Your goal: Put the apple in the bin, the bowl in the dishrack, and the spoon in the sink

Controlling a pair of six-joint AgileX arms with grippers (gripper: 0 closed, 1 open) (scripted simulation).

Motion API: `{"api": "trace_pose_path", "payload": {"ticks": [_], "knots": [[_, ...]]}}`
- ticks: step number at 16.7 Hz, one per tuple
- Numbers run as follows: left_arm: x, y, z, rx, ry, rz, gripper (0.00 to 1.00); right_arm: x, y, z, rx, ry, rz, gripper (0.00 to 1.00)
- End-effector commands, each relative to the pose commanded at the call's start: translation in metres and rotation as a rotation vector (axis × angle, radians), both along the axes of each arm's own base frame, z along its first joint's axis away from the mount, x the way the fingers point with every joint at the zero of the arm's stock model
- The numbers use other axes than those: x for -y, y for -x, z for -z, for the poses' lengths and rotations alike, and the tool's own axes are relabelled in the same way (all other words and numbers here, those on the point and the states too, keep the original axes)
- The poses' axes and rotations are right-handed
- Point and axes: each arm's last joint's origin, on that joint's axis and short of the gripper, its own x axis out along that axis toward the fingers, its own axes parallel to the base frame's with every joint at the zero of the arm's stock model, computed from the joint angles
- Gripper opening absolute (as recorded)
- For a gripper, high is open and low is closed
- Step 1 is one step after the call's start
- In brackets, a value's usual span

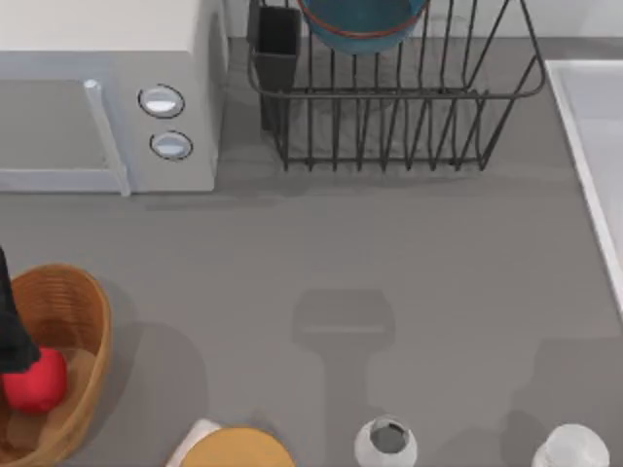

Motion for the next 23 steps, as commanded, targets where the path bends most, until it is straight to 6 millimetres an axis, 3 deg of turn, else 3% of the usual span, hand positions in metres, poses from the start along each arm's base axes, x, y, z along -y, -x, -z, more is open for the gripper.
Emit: {"api": "trace_pose_path", "payload": {"ticks": [6, 11, 23], "knots": [[0.000, 0.000, 0.000, 0.000, 0.000, 0.000, 1.00, -0.001, 0.003, 0.058, 0.003, 0.001, -0.001, 1.00], [0.000, 0.000, 0.000, 0.000, 0.000, 0.000, 1.00, -0.001, 0.005, 0.062, 0.000, 0.000, -0.001, 1.00], [0.000, 0.000, 0.000, 0.000, 0.000, 0.000, 1.00, -0.001, 0.005, 0.062, 0.000, 0.000, -0.001, 0.10]]}}
